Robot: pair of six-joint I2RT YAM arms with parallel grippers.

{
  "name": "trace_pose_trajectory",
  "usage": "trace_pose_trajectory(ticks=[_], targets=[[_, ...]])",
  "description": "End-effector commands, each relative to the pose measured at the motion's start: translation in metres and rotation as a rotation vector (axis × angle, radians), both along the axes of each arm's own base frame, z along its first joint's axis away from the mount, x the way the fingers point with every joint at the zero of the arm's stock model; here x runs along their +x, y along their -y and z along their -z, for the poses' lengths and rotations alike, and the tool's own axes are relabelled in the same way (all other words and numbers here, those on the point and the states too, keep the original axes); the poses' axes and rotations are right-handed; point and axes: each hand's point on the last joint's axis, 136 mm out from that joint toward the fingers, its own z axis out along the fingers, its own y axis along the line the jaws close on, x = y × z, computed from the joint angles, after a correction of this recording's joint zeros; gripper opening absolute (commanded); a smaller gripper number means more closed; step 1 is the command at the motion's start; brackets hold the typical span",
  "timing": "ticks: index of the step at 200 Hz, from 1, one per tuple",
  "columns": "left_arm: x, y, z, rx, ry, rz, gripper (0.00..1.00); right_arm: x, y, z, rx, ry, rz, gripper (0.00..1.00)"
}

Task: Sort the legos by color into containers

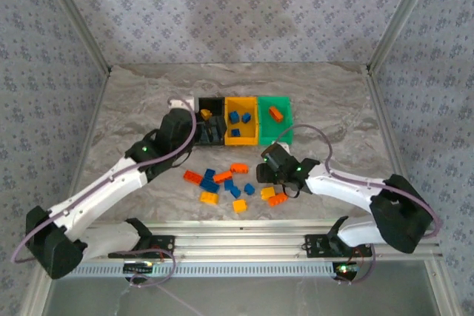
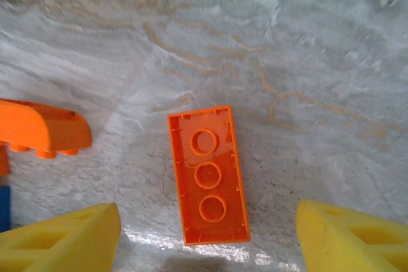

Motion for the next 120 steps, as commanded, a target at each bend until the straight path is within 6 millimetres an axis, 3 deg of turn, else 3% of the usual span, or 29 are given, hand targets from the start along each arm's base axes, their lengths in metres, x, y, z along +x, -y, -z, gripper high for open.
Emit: trace_pose_trajectory(ticks=[1,22,46,87,120], targets=[[-0.021,-0.021,0.046,0.025,-0.088,-0.052,1.0,0.001,0.004,0.015,-0.055,-0.02,0.017,0.72],[-0.04,-0.047,0.083,0.041,-0.143,-0.115,1.0,0.005,0.003,0.024,-0.103,-0.036,0.009,0.69],[-0.055,-0.07,0.1,0.05,-0.161,-0.172,1.0,0.007,0.006,0.034,-0.167,-0.063,0.006,0.6],[-0.07,-0.101,0.105,0.043,-0.132,-0.254,1.0,0.007,0.002,0.044,-0.18,-0.106,-0.013,0.38],[-0.074,-0.109,0.101,0.043,-0.105,-0.26,1.0,0.016,-0.004,0.02,-0.14,-0.042,-0.022,0.3]])
